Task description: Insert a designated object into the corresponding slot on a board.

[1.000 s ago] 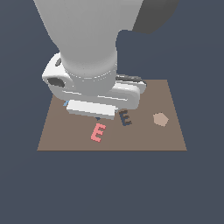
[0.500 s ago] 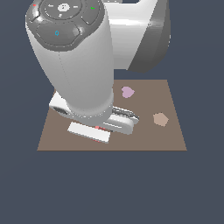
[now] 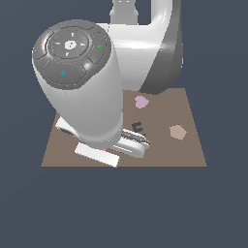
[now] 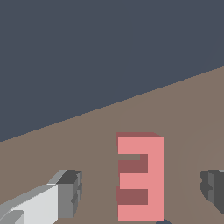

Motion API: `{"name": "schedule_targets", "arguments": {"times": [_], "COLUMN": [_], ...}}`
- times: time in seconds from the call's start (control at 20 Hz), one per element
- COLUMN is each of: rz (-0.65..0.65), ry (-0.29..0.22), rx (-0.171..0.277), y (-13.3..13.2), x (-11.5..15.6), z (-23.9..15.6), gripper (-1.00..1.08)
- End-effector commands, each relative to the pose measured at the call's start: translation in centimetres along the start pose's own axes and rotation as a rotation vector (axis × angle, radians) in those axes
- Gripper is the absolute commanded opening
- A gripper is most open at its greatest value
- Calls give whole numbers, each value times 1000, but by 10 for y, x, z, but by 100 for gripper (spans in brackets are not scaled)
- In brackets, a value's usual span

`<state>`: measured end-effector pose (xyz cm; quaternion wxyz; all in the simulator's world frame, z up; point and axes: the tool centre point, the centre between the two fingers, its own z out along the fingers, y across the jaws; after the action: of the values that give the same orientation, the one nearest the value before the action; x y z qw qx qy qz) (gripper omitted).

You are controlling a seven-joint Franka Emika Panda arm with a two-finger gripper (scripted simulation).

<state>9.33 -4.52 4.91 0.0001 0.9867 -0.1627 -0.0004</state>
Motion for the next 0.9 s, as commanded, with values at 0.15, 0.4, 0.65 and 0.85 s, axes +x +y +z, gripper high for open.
{"name": "schedule_targets", "arguments": {"times": [0.15, 0.4, 0.65, 0.85], "rz": [0, 0, 0, 0], "ry": [1, 1, 1, 1], "rx": [0, 0, 0, 0], "y": [0, 0, 0, 0], "x": [1, 0, 0, 0], "z": [-1, 6, 19, 19], "gripper": [100, 100, 100, -100]}}
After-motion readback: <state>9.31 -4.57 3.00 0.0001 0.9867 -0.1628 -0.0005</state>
